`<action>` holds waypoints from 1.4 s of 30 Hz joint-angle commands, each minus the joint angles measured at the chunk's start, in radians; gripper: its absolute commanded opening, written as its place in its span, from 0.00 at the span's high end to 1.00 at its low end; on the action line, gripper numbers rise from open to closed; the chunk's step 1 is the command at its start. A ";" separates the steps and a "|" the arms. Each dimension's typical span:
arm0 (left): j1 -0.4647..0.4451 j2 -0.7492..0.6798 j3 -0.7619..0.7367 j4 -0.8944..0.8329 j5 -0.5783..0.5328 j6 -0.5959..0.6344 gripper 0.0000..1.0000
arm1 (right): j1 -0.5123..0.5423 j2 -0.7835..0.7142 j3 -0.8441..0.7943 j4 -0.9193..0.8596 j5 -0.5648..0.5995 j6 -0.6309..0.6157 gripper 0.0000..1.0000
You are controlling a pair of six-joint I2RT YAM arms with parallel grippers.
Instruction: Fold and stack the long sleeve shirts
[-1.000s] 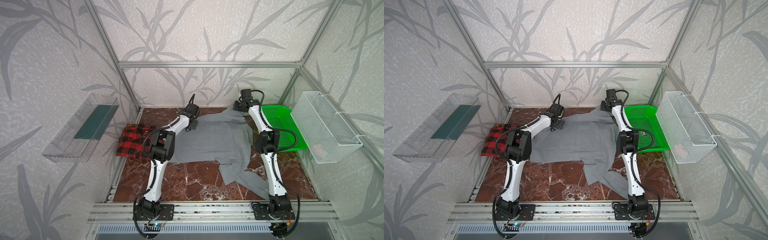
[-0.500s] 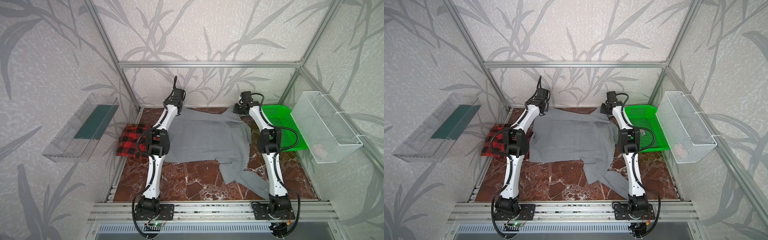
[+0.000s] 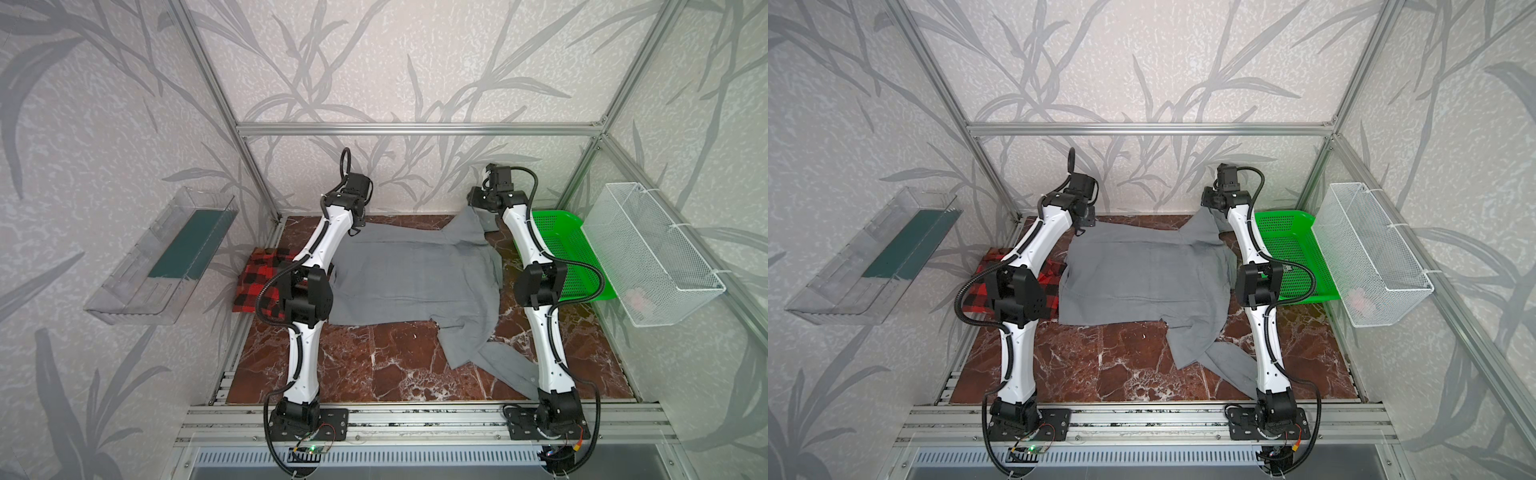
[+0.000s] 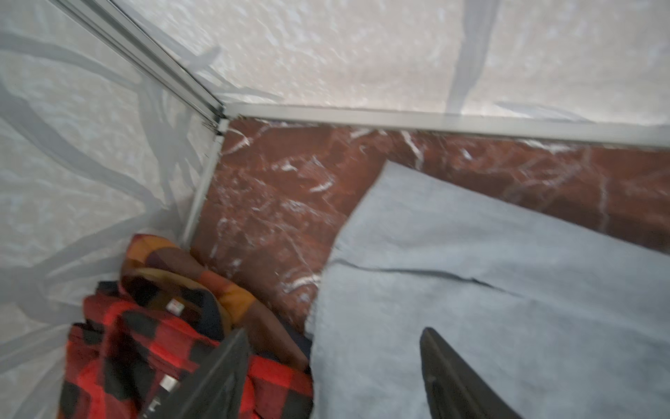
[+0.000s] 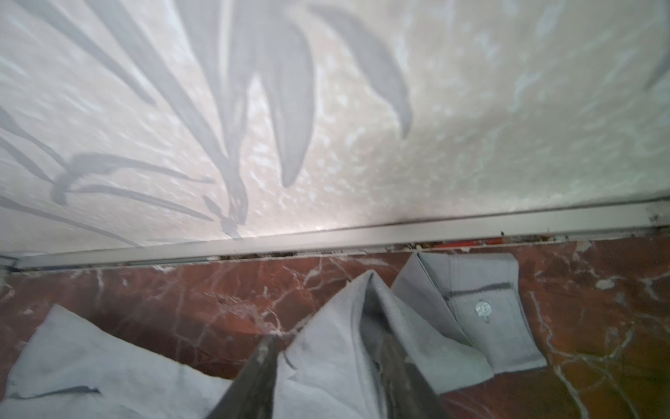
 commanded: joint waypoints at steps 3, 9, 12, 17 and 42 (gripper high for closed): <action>-0.063 -0.086 -0.188 -0.151 0.099 -0.202 0.25 | -0.001 -0.012 0.060 -0.096 0.000 0.006 0.41; -0.057 -0.287 -0.520 -0.086 0.266 -0.363 0.25 | 0.045 -0.377 -0.456 -0.106 -0.045 0.000 0.52; -0.056 -0.378 -0.676 -0.069 0.302 -0.434 0.24 | 0.085 -0.673 -1.012 0.177 -0.031 0.051 0.52; -0.059 -0.539 -0.922 -0.029 0.303 -0.501 0.23 | 0.153 -1.019 -1.572 0.382 -0.016 0.100 0.45; -0.009 -0.582 -1.224 0.168 0.166 -0.630 0.19 | 0.800 -1.427 -2.104 0.172 0.254 0.233 0.24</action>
